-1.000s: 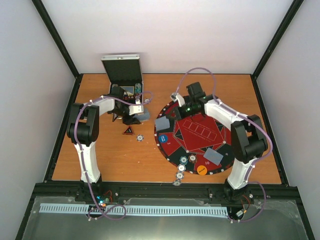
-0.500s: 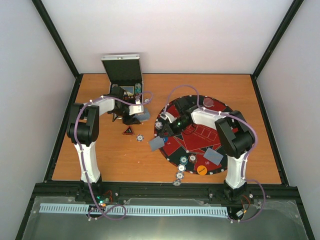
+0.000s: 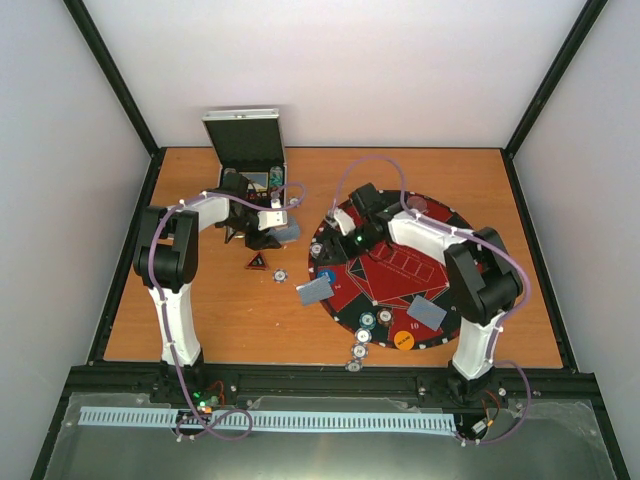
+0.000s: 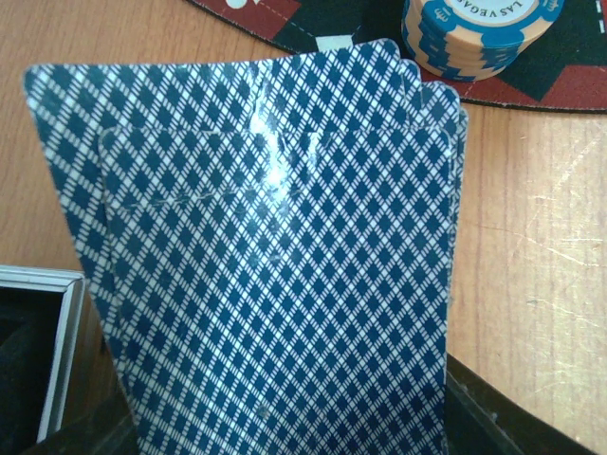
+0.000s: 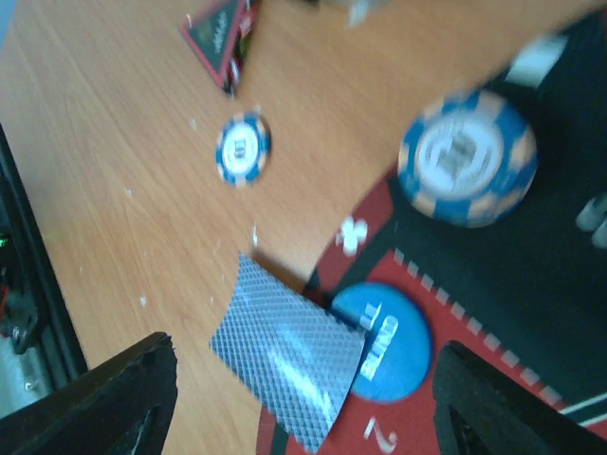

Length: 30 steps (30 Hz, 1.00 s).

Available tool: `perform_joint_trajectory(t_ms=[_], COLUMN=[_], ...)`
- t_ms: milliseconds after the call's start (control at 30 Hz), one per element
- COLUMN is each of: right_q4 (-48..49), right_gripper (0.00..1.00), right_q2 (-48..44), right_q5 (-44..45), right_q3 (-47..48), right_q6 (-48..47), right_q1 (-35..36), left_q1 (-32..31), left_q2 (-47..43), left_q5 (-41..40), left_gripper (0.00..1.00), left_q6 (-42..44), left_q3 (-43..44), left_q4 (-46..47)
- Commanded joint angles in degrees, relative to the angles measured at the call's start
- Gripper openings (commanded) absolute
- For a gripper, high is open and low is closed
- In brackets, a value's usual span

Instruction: Distribute texas hold em gaming equipment

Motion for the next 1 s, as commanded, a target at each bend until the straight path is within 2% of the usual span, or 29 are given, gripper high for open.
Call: perform_joint_trajectory(t_ms=[0,100,200,333,433,600,967], right_q4=[7.44,10.38,12.93,13.97,11.78,11.58,8.12], right_gripper=[0.76,0.78,0.79,0.81,0.79,0.77,0.79], right_q2=[-1.94,3.45,8.79,16.33,20.99,24.61,32.11], right_q5=[5.29,7.27,4.23,0.73,-0.78,-2.85,1.32], right_q3=[4.84,10.82,16.39,23.58,28.59,32.21,38.5], right_q6=[3.92,8.43,12.14,13.3,12.35,10.91,10.04], right_q1=[-0.43,-1.26,-2.51,-2.21,-1.7,-0.1,1.86], left_q1=[0.03,-0.14,-0.19,-0.32,-0.49,-0.74,-0.76], left_q2=[1.63,1.49,1.05,0.94,0.92,1.32,2.1], left_q5=[-0.16,-0.21,-0.42,-0.69,-0.63,-0.62,-0.28], left_gripper=[0.57,0.57,0.57,0.57,0.57,0.57,0.57], left_q6=[1.15,0.96,1.11,1.07,0.77,0.73,0.02], left_q3=[0.99,1.04,0.63,0.52,0.45,0.74,2.28], left_q4=[-0.37,-0.29,-0.27,-0.22,-0.11,-0.1,-0.55])
